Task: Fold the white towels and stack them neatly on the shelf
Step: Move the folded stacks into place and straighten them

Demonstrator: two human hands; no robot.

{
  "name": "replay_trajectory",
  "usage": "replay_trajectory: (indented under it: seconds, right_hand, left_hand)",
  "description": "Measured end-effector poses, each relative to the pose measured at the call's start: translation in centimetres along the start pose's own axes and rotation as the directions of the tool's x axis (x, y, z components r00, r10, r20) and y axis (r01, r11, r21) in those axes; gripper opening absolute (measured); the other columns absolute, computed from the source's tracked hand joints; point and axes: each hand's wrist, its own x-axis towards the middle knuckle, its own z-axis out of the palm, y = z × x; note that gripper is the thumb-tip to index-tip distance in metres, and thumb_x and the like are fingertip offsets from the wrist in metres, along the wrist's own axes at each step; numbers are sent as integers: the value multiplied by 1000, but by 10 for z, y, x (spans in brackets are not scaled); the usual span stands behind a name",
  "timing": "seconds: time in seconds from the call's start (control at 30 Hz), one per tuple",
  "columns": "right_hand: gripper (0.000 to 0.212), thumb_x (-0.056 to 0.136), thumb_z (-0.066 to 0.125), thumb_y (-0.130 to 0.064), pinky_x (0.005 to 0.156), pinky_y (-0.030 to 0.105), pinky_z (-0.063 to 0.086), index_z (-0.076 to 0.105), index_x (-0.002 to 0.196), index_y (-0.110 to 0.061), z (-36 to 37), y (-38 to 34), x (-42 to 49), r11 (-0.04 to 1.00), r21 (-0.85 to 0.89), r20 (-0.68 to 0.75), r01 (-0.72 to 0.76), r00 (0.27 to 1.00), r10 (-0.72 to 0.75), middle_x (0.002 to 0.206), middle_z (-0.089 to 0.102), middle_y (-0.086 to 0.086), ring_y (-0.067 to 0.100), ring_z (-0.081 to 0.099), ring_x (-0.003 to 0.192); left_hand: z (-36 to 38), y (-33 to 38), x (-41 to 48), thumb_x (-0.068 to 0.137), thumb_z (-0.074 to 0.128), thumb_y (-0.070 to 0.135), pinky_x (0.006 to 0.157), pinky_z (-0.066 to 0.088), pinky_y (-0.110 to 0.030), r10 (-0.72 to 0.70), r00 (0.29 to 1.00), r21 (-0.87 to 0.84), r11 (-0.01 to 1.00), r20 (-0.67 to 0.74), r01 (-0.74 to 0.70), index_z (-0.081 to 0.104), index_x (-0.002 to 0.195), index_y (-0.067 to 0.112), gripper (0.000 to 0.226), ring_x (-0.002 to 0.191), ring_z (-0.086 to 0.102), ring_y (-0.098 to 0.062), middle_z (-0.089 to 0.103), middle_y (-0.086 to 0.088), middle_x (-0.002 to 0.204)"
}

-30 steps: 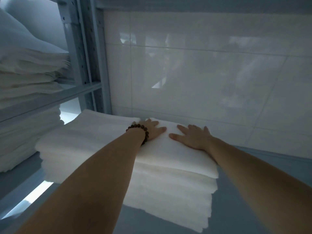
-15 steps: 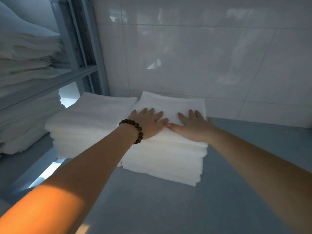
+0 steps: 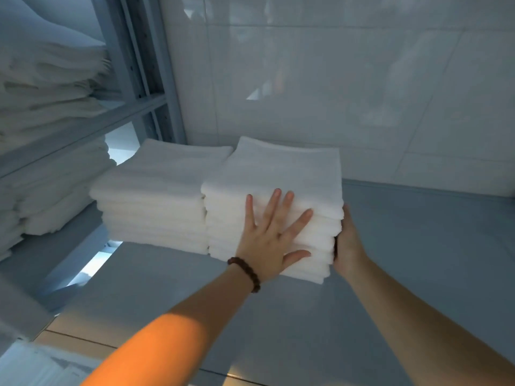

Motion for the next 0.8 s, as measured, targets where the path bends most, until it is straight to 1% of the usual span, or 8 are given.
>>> replay_trajectory:
  seconds: [0.07, 0.17, 0.23, 0.3, 0.47, 0.57, 0.67, 0.8]
  right_hand:
    - [53, 97, 30, -54, 82, 34, 56, 69, 107, -21, 0, 8, 4, 998, 50, -10, 30, 1000, -30, 105, 72, 5, 21, 68, 97]
    - [53, 99, 31, -47, 72, 28, 58, 78, 88, -24, -1, 16, 11, 994, 98, -15, 38, 999, -37, 97, 74, 4, 17, 71, 88]
    - [49, 98, 33, -48, 88, 36, 54, 73, 105, -19, -6, 16, 13, 993, 119, -4, 20, 1000, -20, 109, 70, 9, 22, 68, 100]
    - [57, 94, 34, -55, 102, 45, 43, 61, 124, -15, -13, 16, 15, 991, 134, 34, -3, 999, -1, 122, 64, 13, 29, 60, 115]
    - [49, 97, 34, -50, 97, 40, 50, 69, 114, -21, -12, 30, 16, 977, 211, 48, 19, 998, -29, 120, 67, 9, 25, 63, 112]
    - [54, 94, 38, -50, 107, 48, 39, 57, 129, -14, -13, 26, 16, 979, 203, 60, -16, 998, 4, 128, 61, 13, 30, 56, 120]
    - [48, 98, 35, -43, 108, 50, 37, 54, 131, -12, -12, 22, 20, 982, 188, 11, 0, 1000, -2, 130, 59, 15, 31, 54, 121]
    - [53, 100, 31, -45, 110, 50, 34, 50, 134, -10, -8, 16, 19, 983, 167, 23, -81, 997, 79, 134, 55, 16, 33, 51, 124]
  left_hand:
    - [17, 13, 2, 87, 40, 69, 106, 7, -72, -24, 1000, 27, 999, -15, 24, 17, 150, 27, 79, 144, 10, -36, 11, -14, 156]
    - [31, 18, 5, 87, 40, 68, 106, 7, -71, -92, 994, 17, 996, -58, 93, 21, 148, 26, 77, 144, 10, -35, 15, -15, 155]
    - [35, 21, 6, 87, 40, 68, 106, 8, -72, -116, 989, 9, 993, -95, 117, 23, 148, 26, 76, 144, 12, -36, 15, -15, 155]
    - [37, 25, 7, 87, 39, 66, 105, 8, -72, -129, 983, -11, 992, -129, 129, 23, 148, 27, 74, 144, 13, -36, 17, -15, 154]
    - [41, 33, 10, 88, 38, 61, 106, 10, -71, -190, 971, -60, 981, -144, 183, 23, 148, 28, 70, 144, 15, -36, 17, -13, 154]
    - [44, 37, 11, 89, 38, 58, 107, 9, -70, -198, 971, -75, 979, -134, 189, 21, 149, 29, 69, 144, 14, -36, 14, -11, 156]
    - [44, 39, 14, 89, 38, 56, 107, 8, -70, -221, 969, -87, 973, -111, 212, 22, 148, 28, 67, 144, 15, -36, 14, -12, 156]
    - [41, 43, 17, 91, 36, 54, 107, 7, -69, -237, 971, -92, 968, -40, 233, 24, 147, 26, 63, 144, 12, -36, 15, -13, 155]
